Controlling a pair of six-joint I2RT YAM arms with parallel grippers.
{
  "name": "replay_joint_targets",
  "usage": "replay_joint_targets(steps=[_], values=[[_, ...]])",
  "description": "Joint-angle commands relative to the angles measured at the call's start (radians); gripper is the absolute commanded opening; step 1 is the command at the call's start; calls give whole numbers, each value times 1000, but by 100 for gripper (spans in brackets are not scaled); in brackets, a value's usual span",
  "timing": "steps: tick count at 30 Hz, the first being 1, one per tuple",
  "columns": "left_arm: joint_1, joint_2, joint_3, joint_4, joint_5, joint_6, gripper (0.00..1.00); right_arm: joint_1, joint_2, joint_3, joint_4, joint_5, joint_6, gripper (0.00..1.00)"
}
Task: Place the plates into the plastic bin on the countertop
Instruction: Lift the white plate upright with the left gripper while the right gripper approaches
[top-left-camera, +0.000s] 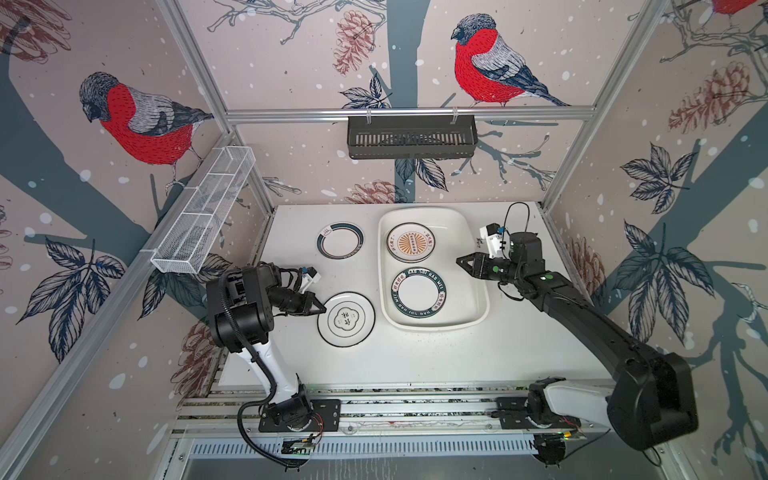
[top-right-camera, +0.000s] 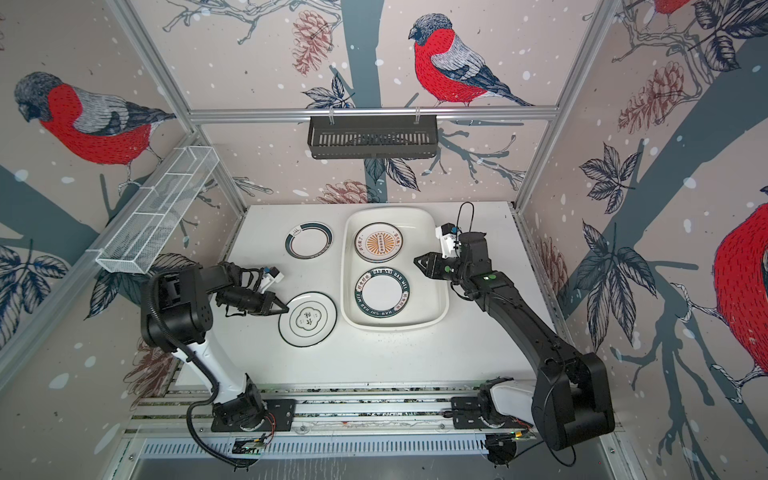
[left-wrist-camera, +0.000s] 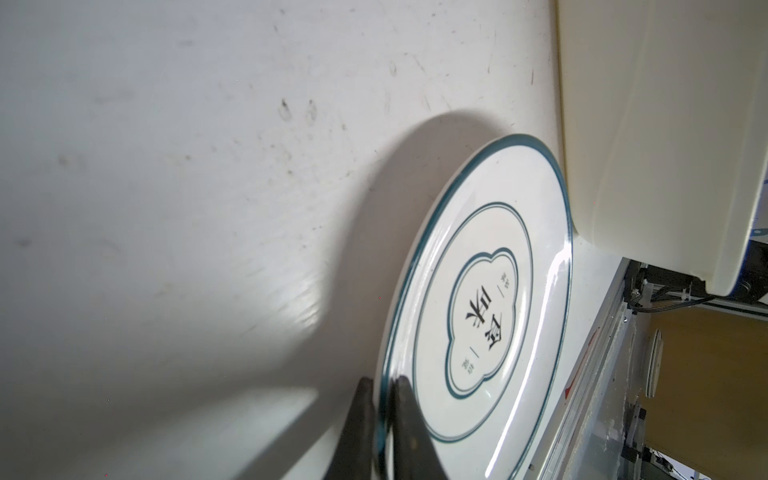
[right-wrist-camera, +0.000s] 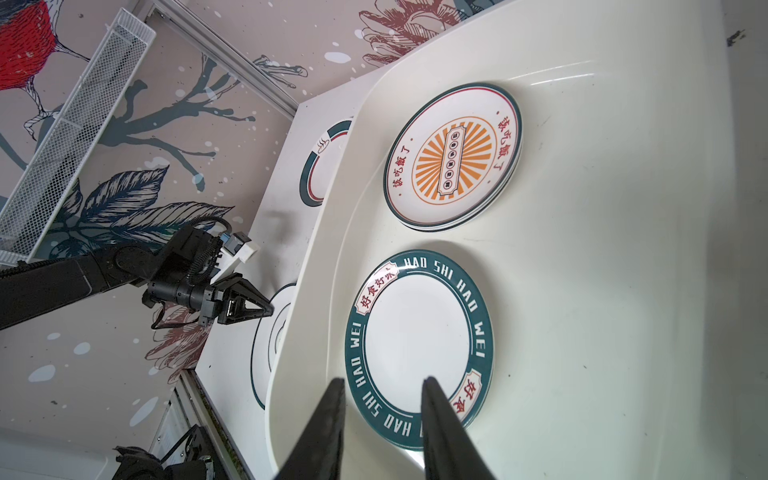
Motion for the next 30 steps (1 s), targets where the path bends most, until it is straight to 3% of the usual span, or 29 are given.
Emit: replay_joint_targets(steps=[1,4,30], values=[[11,7,15,-3,-36,33,4,0,2,3,30,-14,-9,33],[18,8,27,-12,-32,33,0,0,2,2,33,-14,-8,33],[37,-43,129,-98,31,27,0,27,29,29,26,-14,-24,37]])
